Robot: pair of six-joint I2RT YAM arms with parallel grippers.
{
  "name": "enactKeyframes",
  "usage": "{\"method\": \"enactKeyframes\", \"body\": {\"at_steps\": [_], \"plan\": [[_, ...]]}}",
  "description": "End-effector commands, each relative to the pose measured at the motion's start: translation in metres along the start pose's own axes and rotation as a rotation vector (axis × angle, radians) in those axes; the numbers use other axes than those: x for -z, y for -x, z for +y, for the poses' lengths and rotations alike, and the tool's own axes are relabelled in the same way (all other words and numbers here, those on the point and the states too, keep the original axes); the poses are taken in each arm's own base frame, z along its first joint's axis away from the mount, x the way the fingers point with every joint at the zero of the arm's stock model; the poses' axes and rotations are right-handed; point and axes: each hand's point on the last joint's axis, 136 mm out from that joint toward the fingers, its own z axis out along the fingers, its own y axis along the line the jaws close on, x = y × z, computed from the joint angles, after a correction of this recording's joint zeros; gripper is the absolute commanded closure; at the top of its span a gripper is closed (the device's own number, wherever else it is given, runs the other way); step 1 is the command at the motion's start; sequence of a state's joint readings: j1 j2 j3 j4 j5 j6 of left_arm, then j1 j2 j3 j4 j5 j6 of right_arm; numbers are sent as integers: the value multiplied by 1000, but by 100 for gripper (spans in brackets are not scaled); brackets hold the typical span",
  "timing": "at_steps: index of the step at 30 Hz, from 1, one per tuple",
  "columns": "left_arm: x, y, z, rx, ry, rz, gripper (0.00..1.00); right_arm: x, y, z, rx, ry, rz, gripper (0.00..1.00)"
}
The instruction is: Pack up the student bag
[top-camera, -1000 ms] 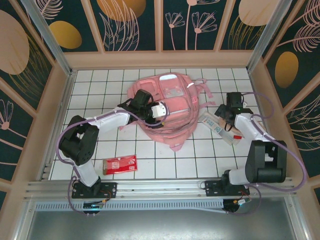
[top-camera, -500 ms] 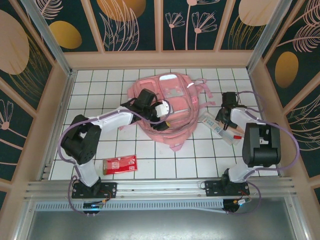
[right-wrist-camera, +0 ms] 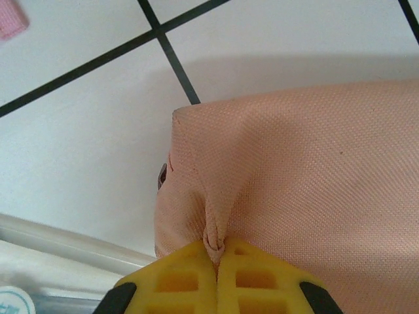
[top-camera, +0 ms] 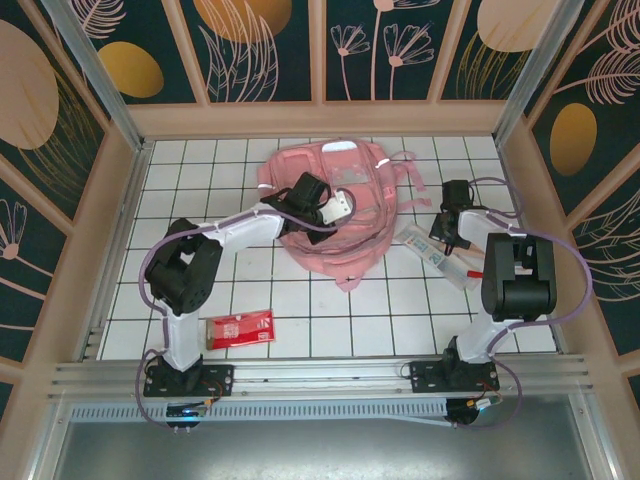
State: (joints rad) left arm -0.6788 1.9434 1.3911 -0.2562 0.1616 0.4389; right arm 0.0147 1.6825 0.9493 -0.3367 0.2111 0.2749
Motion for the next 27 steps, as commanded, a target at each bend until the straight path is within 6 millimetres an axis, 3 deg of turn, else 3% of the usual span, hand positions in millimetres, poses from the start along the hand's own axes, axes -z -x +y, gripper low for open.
{"method": "enactKeyframes", "body": {"at_steps": [1, 6, 14, 19, 23, 27], "plan": [[43, 38, 24, 113, 94, -74, 100, 13, 13, 6, 9, 38, -47, 100], [68, 50, 33, 143, 140, -86, 100, 39, 28, 12, 6, 81, -127, 100], [83, 70, 37, 182, 136, -134, 100, 94, 42, 40, 48, 196, -261, 100], [113, 111, 55, 257, 142, -190, 100, 155, 12, 105, 311, 343, -342, 100], [136, 138, 65, 294, 140, -223, 100, 215, -36, 168, 480, 617, -383, 100], [140, 152, 60, 300, 83, -232, 100, 249, -72, 222, 605, 794, -415, 100]]}}
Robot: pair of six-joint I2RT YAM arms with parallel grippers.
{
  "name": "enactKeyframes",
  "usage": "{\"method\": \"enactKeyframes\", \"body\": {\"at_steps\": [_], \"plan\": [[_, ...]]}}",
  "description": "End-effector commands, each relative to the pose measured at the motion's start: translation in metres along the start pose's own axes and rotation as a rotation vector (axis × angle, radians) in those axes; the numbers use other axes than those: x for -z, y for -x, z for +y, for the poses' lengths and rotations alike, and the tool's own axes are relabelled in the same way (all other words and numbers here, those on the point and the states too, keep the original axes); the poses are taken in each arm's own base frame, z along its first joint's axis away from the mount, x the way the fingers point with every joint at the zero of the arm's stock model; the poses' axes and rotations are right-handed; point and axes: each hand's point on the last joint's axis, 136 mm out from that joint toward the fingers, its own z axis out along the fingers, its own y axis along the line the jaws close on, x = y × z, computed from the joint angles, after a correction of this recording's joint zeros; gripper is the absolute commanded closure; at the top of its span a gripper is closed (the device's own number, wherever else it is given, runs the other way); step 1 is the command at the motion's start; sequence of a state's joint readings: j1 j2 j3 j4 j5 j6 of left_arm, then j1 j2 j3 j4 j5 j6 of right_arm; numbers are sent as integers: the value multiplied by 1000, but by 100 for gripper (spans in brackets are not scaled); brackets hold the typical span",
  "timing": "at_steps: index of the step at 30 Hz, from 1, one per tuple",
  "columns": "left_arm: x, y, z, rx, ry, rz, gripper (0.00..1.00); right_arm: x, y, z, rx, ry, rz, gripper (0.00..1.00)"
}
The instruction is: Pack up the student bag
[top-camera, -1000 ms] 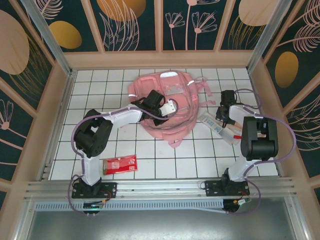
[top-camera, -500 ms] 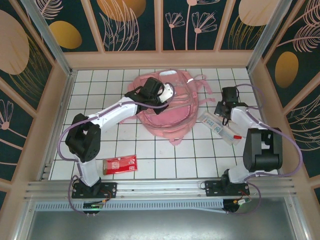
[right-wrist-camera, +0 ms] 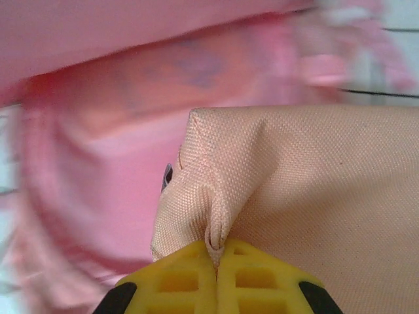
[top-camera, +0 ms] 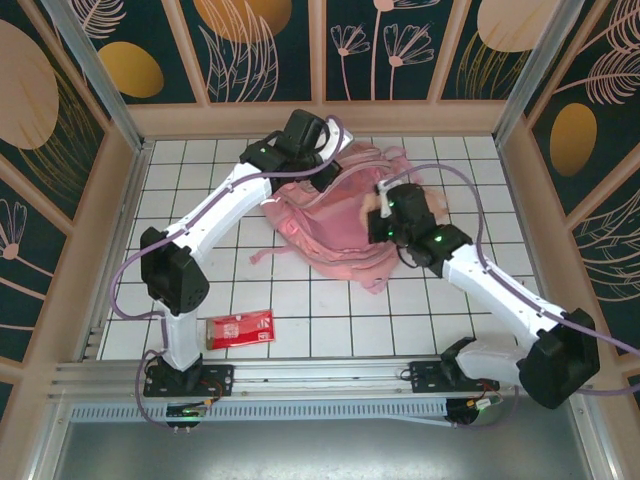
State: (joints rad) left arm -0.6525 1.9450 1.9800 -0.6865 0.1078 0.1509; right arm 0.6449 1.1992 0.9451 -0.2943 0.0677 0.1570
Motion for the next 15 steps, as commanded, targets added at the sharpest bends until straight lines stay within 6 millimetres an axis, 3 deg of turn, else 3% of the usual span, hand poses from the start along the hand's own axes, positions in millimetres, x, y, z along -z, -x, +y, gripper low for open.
{"method": "enactKeyframes", "body": {"at_steps": [1, 4, 11, 13, 15], "plan": [[21, 37, -10, 31, -55, -93, 100, -13, 7, 48, 79, 136, -51, 100], [23, 41, -11, 47, -64, -103, 100, -43, 8, 72, 118, 185, -65, 100], [44, 50, -24, 48, -130, -152, 100, -113, 29, 46, 287, -9, -251, 100], [51, 55, -28, 42, -152, -179, 100, -125, 32, 52, 341, 30, -298, 100], [57, 60, -32, 26, -169, -204, 100, -130, 34, 72, 414, 90, -345, 100]]}}
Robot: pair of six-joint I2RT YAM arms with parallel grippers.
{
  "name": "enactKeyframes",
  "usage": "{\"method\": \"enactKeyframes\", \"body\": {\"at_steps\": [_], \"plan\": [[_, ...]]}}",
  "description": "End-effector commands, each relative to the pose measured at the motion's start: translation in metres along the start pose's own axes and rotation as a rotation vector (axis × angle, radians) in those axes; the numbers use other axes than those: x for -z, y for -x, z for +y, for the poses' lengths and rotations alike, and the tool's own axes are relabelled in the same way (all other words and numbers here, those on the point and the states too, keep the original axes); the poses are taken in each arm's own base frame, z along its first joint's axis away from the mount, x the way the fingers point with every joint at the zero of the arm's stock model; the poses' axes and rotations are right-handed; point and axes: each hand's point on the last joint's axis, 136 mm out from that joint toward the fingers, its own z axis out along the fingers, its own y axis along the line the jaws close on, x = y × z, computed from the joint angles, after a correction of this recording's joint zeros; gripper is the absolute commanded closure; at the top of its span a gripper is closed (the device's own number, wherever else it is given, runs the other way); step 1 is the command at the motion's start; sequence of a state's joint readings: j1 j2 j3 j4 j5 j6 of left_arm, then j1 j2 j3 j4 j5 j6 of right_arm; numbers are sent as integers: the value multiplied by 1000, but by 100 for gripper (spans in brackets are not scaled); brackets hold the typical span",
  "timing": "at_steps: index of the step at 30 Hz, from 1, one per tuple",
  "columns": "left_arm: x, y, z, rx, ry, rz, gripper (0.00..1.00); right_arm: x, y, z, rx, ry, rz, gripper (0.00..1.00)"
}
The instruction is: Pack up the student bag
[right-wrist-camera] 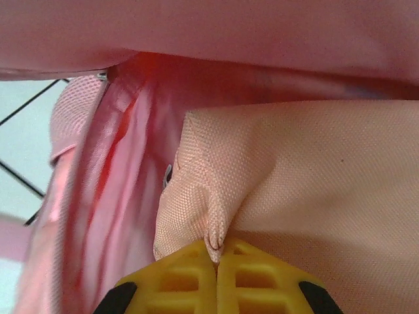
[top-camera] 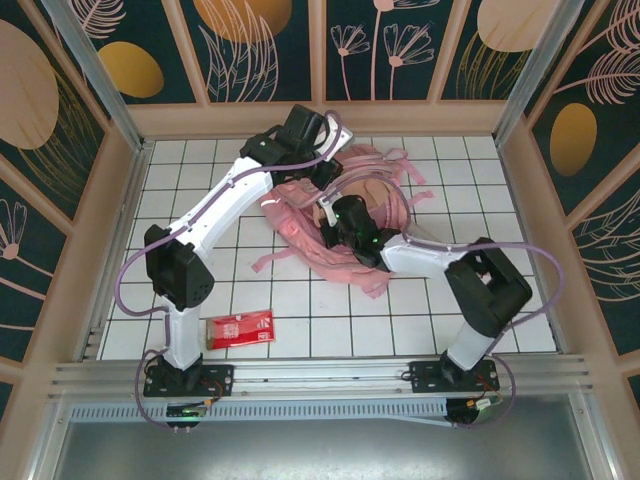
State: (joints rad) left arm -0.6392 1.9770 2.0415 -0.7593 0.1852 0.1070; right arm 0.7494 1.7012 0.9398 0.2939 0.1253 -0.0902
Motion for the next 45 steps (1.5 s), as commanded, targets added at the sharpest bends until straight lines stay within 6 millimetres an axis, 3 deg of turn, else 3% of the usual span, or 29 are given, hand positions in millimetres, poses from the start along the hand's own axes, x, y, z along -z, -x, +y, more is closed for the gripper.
{"method": "enactKeyframes", "body": {"at_steps": [1, 3, 7, 11, 14, 17, 19, 21, 24, 27, 29, 32, 36, 40, 45], "plan": [[59, 61, -35, -51, -114, -243, 100, -3, 64, 17, 147, 24, -296, 100], [63, 64, -40, -58, -142, -258, 100, -9, 68, 26, 135, 73, -348, 100], [67, 67, -43, -62, -153, -269, 100, -26, 67, 15, 65, 81, -414, 100], [68, 65, -41, -71, -142, -263, 100, -20, 75, 44, 174, 144, -471, 100], [69, 64, -39, -71, -137, -258, 100, -32, 71, 17, 88, 103, -465, 95], [66, 60, -34, -54, -112, -240, 100, -51, 55, -41, -86, -18, -407, 86], [64, 54, -29, -43, -94, -224, 100, -58, 47, -64, -185, -28, -372, 72], [62, 50, -25, -34, -89, -220, 100, -63, 42, -63, -211, 14, -340, 59], [60, 47, -18, -10, -84, -238, 100, -62, 39, -44, -226, 126, -307, 48], [58, 44, 1, 28, -57, -257, 100, -35, 42, -23, -263, 255, -320, 36], [57, 39, 18, 62, -34, -266, 100, -10, 47, -12, -284, 316, -336, 19], [56, 31, 34, 95, -18, -280, 100, 23, 42, -7, -335, 340, -321, 13], [43, 15, 48, 111, -7, -269, 100, 60, 24, -2, -324, 351, -250, 13], [30, 5, 56, 127, -13, -237, 100, 89, 0, -8, -369, 294, -138, 11], [26, 3, 55, 129, -25, -233, 100, 112, -52, -47, -564, 15, 88, 5]]}}
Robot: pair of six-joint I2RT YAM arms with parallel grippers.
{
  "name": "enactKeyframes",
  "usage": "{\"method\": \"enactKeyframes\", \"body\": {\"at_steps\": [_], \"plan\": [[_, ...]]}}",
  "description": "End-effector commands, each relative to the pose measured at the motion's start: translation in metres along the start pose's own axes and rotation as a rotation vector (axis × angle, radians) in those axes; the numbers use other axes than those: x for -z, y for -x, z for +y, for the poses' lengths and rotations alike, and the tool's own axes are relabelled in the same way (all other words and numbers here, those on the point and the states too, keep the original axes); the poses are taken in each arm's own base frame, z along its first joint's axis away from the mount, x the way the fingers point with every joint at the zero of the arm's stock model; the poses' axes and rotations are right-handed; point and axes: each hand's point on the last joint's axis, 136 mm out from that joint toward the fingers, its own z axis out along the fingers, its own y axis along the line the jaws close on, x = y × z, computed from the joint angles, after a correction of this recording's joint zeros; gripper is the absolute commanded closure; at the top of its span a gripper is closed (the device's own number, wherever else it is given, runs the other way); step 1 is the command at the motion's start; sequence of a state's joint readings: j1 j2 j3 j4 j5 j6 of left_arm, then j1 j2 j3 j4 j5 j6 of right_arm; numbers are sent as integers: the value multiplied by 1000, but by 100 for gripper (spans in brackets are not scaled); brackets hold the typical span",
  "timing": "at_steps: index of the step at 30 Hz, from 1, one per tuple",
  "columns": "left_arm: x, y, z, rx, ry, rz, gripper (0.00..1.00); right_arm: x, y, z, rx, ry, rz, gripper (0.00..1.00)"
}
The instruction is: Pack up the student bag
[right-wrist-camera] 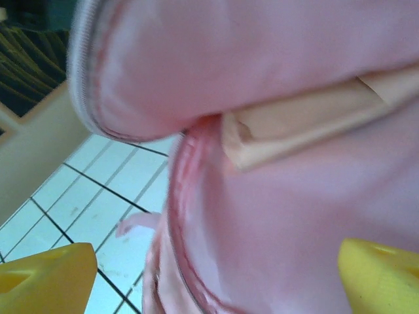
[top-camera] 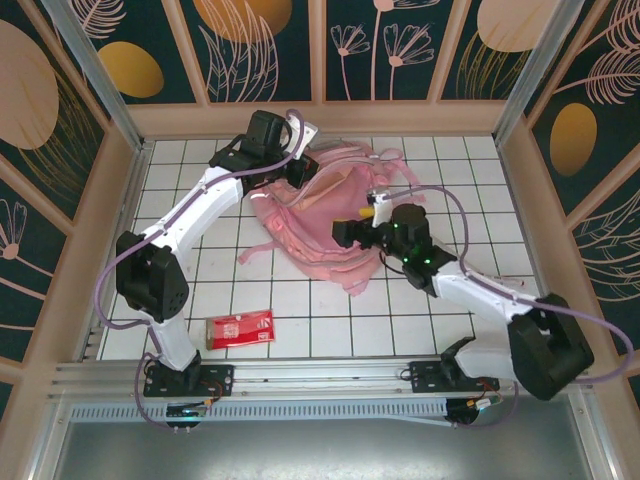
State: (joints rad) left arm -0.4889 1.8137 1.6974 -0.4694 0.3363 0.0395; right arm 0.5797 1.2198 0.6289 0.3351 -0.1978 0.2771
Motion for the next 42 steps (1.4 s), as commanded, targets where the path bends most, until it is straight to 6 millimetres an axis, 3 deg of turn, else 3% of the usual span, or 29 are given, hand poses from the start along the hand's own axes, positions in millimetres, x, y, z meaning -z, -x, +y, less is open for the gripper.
{"method": "enactKeyframes", "body": {"at_steps": [1, 3, 7, 9, 12, 17, 20, 21, 24, 28, 30, 32, 34, 37, 39, 42], "plan": [[6, 26, 1, -9, -14, -99, 100, 27, -64, -41, -126, -248, 271, 5], [2, 25, 2, -9, -18, -93, 100, 38, -83, -47, -124, -316, 357, 5], [-3, 24, 12, 4, 2, -71, 100, 76, -106, -117, -326, -637, 445, 3], [-5, 22, 13, 5, 1, -69, 100, 94, -111, -145, -428, -748, 445, 3], [-8, 19, 9, 16, -31, -63, 100, 105, -108, -171, -428, -821, 448, 3], [-10, 9, 7, 24, -42, -45, 100, 105, -97, -219, -517, -795, 463, 3], [-15, -6, 4, 17, -64, -15, 100, 95, -93, -242, -563, -748, 440, 11], [-18, -14, 6, 21, -61, 1, 100, 91, -96, -248, -578, -730, 448, 18], [-28, -38, 17, 13, -13, 56, 100, 74, -116, -244, -599, -674, 530, 35], [-33, -69, 47, -8, 72, 144, 100, 45, -136, -196, -619, -538, 608, 39], [-31, -91, 61, -90, 138, 214, 100, 31, -131, -169, -618, -471, 596, 39], [-27, -109, 68, -156, 180, 275, 100, 25, -118, -154, -614, -456, 572, 34], [-21, -111, 75, -132, 230, 305, 84, 33, -102, -159, -599, -512, 531, 27], [-11, -86, 62, 30, 196, 234, 65, 56, -85, -183, -577, -592, 497, 23], [-3, -71, 42, 160, 123, 176, 61, 68, -86, -196, -584, -581, 516, 22], [-1, -66, -22, 262, -93, 147, 60, 72, -102, -201, -583, -526, 593, 25]]}}
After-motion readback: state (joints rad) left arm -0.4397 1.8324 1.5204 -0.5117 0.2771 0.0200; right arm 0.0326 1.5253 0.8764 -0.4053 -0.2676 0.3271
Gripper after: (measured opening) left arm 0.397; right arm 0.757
